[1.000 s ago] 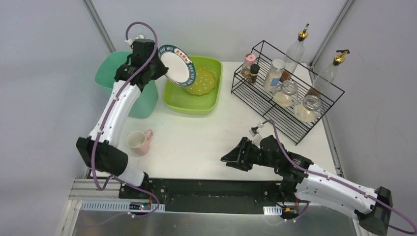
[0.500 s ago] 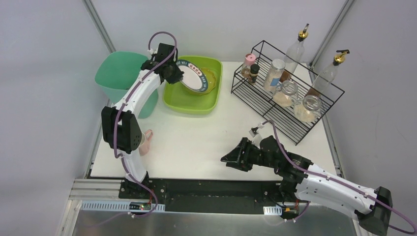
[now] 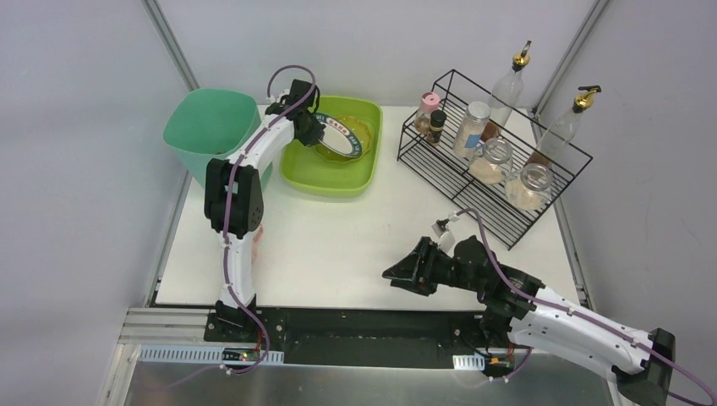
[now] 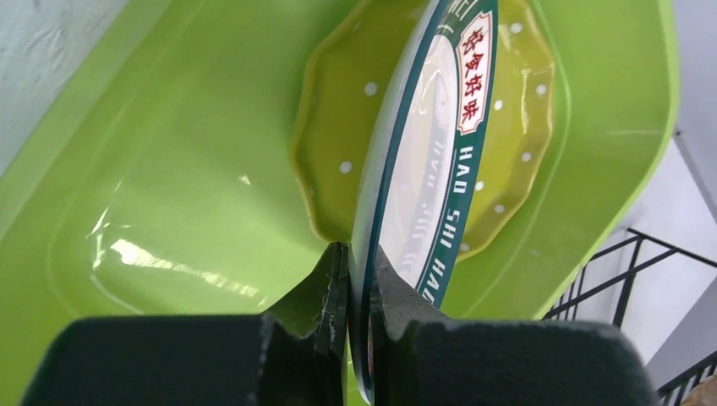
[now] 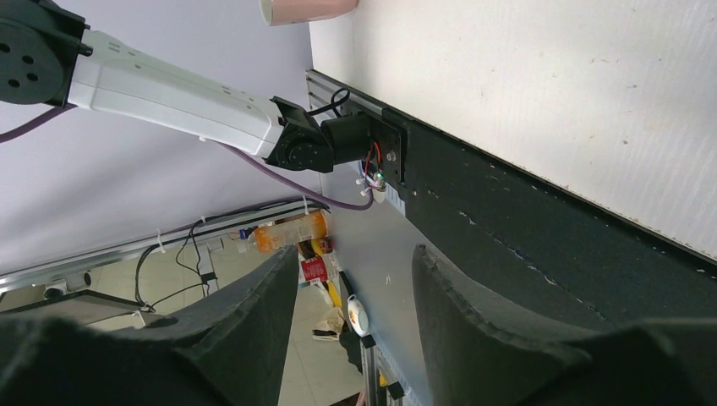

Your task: Clear the kitchen counter

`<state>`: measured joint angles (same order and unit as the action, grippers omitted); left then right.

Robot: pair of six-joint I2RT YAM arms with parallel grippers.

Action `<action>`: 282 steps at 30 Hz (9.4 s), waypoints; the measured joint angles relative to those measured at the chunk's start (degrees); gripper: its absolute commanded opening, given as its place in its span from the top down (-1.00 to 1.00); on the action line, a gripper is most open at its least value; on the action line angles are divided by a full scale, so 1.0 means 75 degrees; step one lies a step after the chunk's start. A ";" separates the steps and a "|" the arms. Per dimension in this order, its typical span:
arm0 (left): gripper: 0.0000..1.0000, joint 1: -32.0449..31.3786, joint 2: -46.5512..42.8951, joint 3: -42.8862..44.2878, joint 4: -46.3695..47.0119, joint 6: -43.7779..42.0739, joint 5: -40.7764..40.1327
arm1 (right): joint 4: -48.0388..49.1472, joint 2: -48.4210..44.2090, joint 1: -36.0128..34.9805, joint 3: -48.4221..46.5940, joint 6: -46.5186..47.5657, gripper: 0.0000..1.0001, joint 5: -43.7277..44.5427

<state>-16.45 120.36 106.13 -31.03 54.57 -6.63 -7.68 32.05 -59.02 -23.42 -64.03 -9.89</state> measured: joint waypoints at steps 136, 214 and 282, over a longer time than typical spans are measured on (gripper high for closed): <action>-0.36 0.0312 -0.8466 -0.6341 -0.4086 -0.2022 -0.1716 | -0.0836 0.3468 -0.0064 -0.1874 0.2358 -0.55 0.0970; 1.00 0.0440 -0.7189 -0.7026 -0.3133 -0.2978 -0.0580 | 0.0248 0.3791 -0.0064 -0.1139 0.1932 -0.55 0.0656; 1.00 -0.1169 -0.0283 0.1314 -0.3127 -0.6851 -0.0140 | 0.0344 0.2492 -0.0064 0.0254 0.1530 -0.57 0.0801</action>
<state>-25.21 118.24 115.98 -54.48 3.18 -7.68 -5.10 50.74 -59.51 -21.52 -52.56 -3.88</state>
